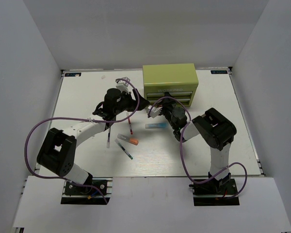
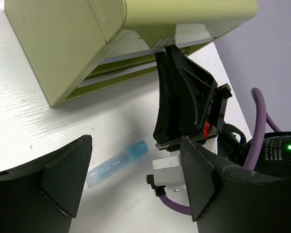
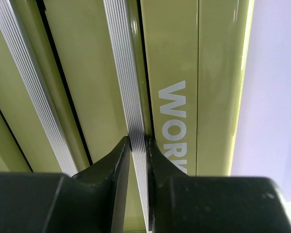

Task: Sort the stationery into containers
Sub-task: Open the drawer in the storage box.

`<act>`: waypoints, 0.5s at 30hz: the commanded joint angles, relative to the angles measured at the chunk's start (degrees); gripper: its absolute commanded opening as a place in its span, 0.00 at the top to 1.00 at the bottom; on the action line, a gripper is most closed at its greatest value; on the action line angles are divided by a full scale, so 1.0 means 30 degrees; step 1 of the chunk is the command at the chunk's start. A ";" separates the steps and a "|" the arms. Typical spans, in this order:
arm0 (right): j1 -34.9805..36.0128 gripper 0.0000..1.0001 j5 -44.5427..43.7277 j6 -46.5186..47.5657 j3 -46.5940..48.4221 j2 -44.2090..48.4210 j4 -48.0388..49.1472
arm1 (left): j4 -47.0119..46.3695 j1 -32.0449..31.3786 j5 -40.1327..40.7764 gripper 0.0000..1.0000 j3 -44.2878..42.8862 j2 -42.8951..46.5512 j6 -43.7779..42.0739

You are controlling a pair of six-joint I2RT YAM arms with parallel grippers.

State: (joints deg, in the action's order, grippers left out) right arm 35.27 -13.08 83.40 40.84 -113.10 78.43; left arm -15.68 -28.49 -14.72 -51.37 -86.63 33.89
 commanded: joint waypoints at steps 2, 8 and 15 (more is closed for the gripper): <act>-0.0886 1.00 -0.0386 -0.0640 0.0801 -0.0621 0.9920 | -0.0280 0.0063 0.0393 0.17 0.0074 0.0986 -0.0164; -0.0770 1.00 -0.0415 -0.0816 0.0274 -0.0357 0.9920 | -0.0280 0.0063 0.0395 0.17 0.0074 0.0986 -0.0164; -0.0710 1.00 -0.0182 -0.1167 -0.0868 0.0432 0.9920 | -0.0251 0.0063 0.0630 0.17 -0.1679 -0.0623 -0.0779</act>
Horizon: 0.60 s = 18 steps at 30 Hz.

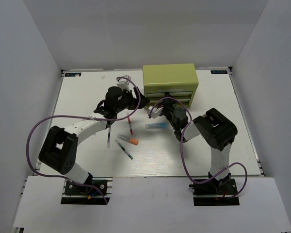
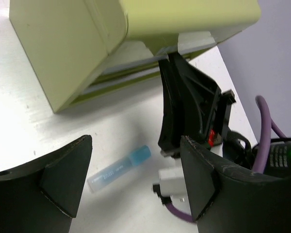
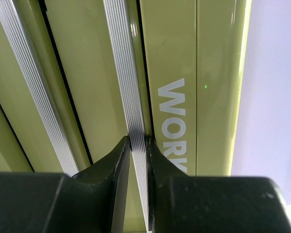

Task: Sort the stationery into containers
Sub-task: Open the drawer in the storage box.

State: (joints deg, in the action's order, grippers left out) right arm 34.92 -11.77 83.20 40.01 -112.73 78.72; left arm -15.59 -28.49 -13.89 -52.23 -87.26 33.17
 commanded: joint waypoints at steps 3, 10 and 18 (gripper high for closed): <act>-0.0623 1.00 -0.0588 -0.1219 -0.0797 0.0544 0.9825 | 0.0099 0.0063 0.1083 0.17 -0.2507 -0.1056 -0.1240; -0.0594 1.00 -0.0501 -0.1307 -0.0709 0.0691 0.9825 | 0.0919 0.0063 0.1905 0.17 -0.4884 -0.2846 -0.2413; -0.0507 1.00 -0.0296 -0.1512 -0.1265 0.1189 0.9825 | 0.1331 0.0239 0.2110 0.17 -0.5648 -0.3549 -0.2999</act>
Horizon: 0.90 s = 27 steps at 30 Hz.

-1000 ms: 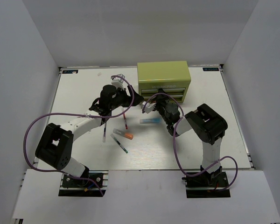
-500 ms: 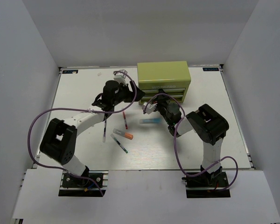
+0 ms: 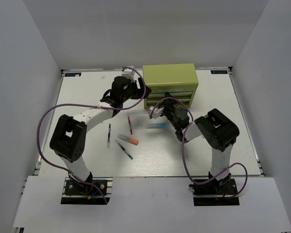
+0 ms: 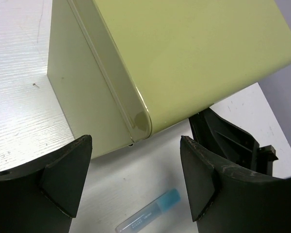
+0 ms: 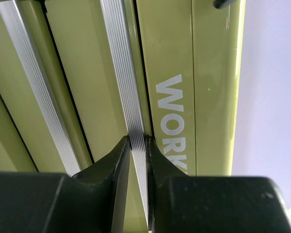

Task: Sort the stationery into containers
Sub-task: Open the drawer in the storage box.

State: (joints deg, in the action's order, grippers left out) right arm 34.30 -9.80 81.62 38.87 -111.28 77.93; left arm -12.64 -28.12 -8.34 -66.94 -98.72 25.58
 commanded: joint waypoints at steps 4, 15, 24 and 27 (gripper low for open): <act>-0.0215 1.00 -0.0981 -0.1046 -0.1412 0.1088 1.0087 | 0.0348 0.0115 0.0260 0.17 -0.0920 0.0093 -0.0645; 0.0371 1.00 -0.1009 -0.1193 -0.2556 0.1938 1.0058 | 0.0553 0.0115 0.0084 0.17 -0.1506 -0.0288 -0.0823; 0.0928 1.00 -0.1449 -0.1193 -0.3640 0.2729 1.0058 | 0.0553 0.0115 0.0084 0.17 -0.1506 -0.0464 -0.0823; 0.1103 1.00 -0.1508 -0.1164 -0.3903 0.2905 1.0058 | 0.0553 0.0115 0.0084 0.17 -0.1506 -0.0464 -0.0823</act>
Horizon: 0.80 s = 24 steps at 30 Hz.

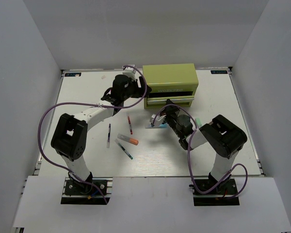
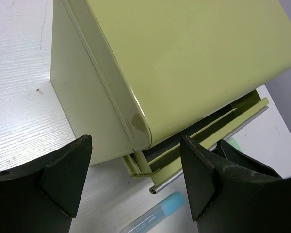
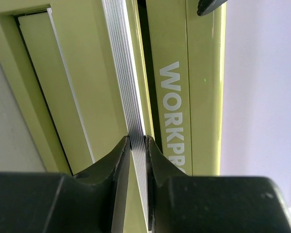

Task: Sort the stationery into containers
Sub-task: Open the drawer in the storage box.

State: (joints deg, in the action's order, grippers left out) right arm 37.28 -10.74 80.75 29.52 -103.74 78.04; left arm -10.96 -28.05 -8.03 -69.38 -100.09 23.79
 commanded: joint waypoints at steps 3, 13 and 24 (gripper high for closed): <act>0.0229 1.00 -0.1223 -0.0872 -0.0990 0.0654 1.0022 | -0.0008 0.0093 -0.0018 0.17 -0.0864 -0.0005 -0.0225; 0.0436 0.68 -0.1722 -0.0754 -0.1167 0.0772 1.0022 | 0.0167 0.0093 -0.0018 0.16 -0.0516 0.0579 -0.0225; 0.0728 0.37 -0.1751 -0.1018 -0.3216 0.2966 1.0022 | 0.0519 0.0093 0.0158 0.14 0.0570 0.2308 -0.0225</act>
State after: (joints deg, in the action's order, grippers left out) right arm 38.87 -15.05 78.98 21.61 -98.21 75.55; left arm -9.91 -28.05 -7.99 -68.73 -98.04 23.77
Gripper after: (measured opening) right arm 0.622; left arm 0.853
